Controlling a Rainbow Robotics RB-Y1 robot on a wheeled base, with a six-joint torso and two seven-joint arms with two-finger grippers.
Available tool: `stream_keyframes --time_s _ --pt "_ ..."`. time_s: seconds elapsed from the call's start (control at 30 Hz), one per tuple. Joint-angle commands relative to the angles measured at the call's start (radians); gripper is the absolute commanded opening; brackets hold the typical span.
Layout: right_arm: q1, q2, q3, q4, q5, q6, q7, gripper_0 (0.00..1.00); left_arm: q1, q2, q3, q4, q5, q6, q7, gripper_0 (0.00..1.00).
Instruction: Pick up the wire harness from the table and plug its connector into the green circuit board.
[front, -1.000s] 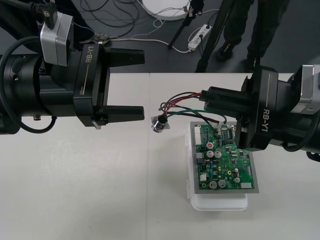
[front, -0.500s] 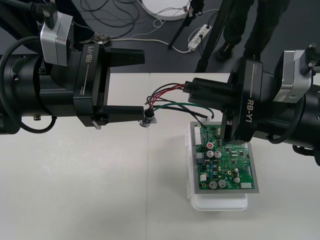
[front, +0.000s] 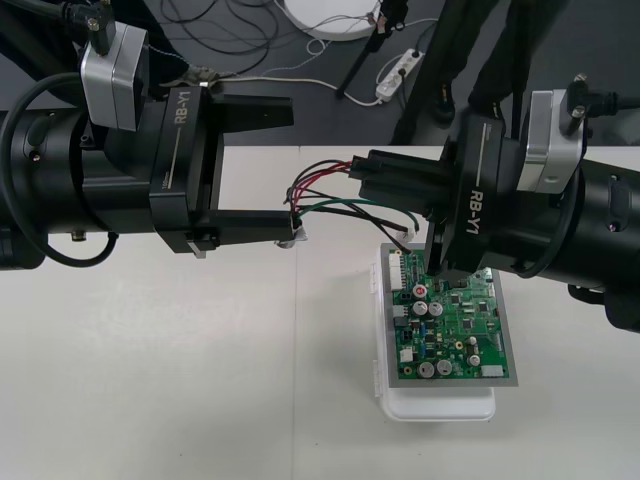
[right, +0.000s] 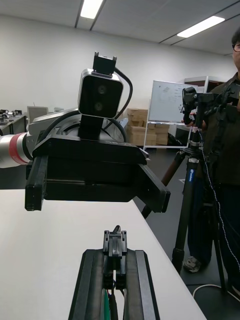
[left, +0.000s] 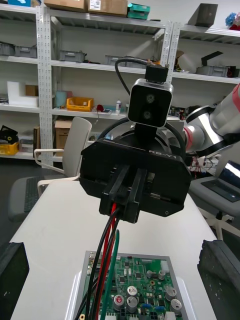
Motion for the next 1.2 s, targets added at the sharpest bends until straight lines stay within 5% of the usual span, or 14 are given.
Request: stream_keyframes --time_s 0.03,1.2 --pt "-0.061 0.021 0.051 -0.031 0.023 0.019 -0.033 0.00 -0.042 -0.017 -0.030 -0.030 -0.003 -0.019 -0.058 1.00" --pt "-0.088 0.087 0.092 -0.045 0.028 0.066 -0.081 0.00 -0.049 -0.019 -0.044 -0.030 -0.006 -0.016 -0.058 1.00"
